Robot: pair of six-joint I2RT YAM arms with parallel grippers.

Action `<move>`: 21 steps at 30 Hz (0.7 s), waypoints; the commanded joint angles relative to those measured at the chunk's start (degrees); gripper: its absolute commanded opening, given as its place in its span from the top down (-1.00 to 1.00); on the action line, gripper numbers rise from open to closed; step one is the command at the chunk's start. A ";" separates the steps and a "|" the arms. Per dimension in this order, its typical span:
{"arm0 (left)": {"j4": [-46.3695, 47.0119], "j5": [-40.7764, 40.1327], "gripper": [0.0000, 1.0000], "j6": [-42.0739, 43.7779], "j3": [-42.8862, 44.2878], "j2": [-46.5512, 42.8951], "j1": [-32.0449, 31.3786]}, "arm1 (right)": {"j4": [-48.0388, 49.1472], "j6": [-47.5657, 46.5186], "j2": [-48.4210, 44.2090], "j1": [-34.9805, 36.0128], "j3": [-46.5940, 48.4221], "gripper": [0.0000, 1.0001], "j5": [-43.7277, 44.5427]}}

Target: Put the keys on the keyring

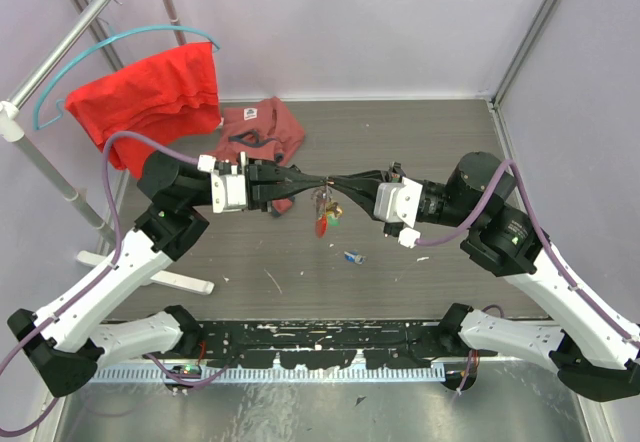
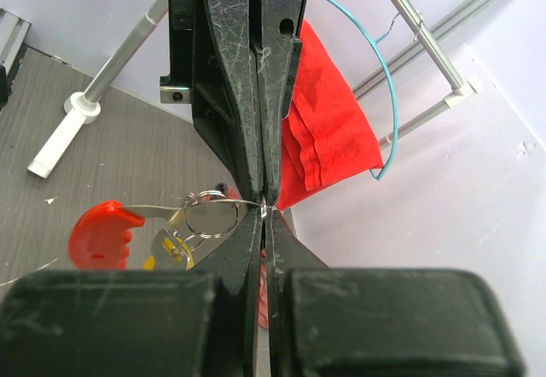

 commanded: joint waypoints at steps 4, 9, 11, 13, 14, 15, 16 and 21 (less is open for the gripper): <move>1.89 3.82 1.00 -0.32 2.38 0.64 -0.54 | 2.71 -0.15 0.80 0.10 1.31 0.92 0.63; 0.48 4.06 1.00 0.25 2.82 0.59 -0.57 | 3.15 0.30 0.11 0.10 1.23 0.88 1.24; 0.00 4.09 1.00 0.46 3.01 0.64 -0.57 | 3.02 0.34 0.03 0.10 1.20 0.88 1.55; -0.99 4.02 1.00 0.80 3.43 0.69 -0.55 | 2.75 0.43 0.10 0.10 1.24 0.93 1.97; -1.39 4.00 1.00 0.93 3.69 0.72 -0.55 | 2.59 0.41 0.12 0.10 1.32 0.96 2.15; -1.82 3.89 1.00 1.14 3.76 0.65 -0.53 | 2.47 0.47 0.12 0.10 1.33 0.98 2.41; -2.07 3.60 1.00 1.33 3.81 0.59 -0.56 | 2.56 0.38 -0.03 0.10 1.38 0.99 2.78; -2.02 0.69 0.89 1.50 2.94 -0.85 -0.57 | 5.27 1.40 -2.25 0.10 -0.28 0.99 2.83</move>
